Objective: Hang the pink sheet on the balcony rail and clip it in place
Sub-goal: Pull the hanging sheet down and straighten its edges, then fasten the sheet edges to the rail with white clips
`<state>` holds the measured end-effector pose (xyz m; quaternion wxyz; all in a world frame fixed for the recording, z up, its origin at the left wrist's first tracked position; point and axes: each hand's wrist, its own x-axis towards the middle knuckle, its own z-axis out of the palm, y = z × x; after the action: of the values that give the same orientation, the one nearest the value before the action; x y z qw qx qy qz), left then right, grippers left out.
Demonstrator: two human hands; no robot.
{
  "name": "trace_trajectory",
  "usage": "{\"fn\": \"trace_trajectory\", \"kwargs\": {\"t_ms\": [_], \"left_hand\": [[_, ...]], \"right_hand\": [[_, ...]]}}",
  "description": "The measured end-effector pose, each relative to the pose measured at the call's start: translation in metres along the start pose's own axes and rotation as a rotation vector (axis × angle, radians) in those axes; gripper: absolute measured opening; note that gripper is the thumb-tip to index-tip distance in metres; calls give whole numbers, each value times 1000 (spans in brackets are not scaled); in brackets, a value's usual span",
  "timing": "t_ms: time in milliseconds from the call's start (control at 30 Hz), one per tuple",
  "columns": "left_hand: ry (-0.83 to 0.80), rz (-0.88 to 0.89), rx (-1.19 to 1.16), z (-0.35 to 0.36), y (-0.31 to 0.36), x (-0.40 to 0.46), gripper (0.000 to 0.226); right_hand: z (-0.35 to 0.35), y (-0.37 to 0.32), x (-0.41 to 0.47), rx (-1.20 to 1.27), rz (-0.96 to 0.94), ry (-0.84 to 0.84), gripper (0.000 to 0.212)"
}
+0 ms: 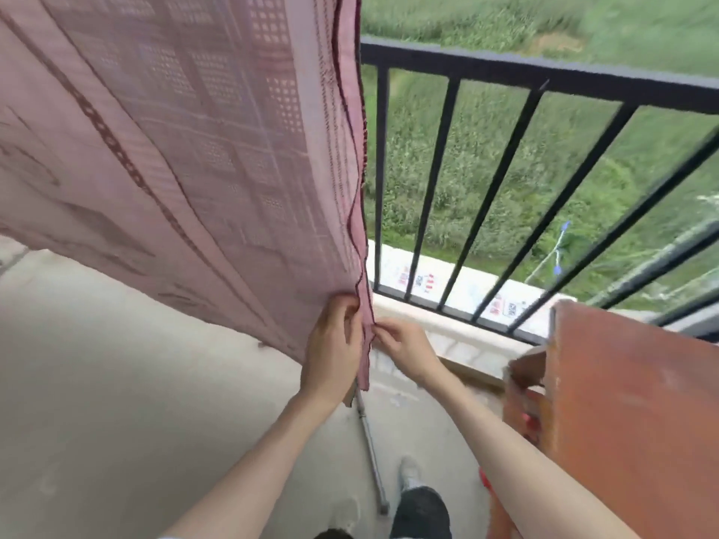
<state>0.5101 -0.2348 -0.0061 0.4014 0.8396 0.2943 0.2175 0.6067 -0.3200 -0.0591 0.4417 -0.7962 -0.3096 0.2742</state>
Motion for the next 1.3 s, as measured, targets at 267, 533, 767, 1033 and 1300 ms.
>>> {"fn": "trace_trajectory", "kwargs": {"t_ms": [267, 533, 767, 1033, 1300], "left_hand": [[-541, 298, 248, 14, -33, -34, 46], [-1011, 768, 496, 78, -20, -131, 58], [-1296, 960, 525, 134, -9, -217, 58], [-1386, 1082, 534, 195, 25, -290, 54], [-1356, 1173, 601, 257, 41, -339, 74]], "right_hand": [[8, 29, -108, -139, 261, 264, 49], [14, 72, -284, -299, 733, 529, 57], [41, 112, -401, -161, 1068, 740, 53], [17, 158, -458, -191, 1203, 985, 37], [-10, 197, -469, -289, 1139, 859, 32]]}}
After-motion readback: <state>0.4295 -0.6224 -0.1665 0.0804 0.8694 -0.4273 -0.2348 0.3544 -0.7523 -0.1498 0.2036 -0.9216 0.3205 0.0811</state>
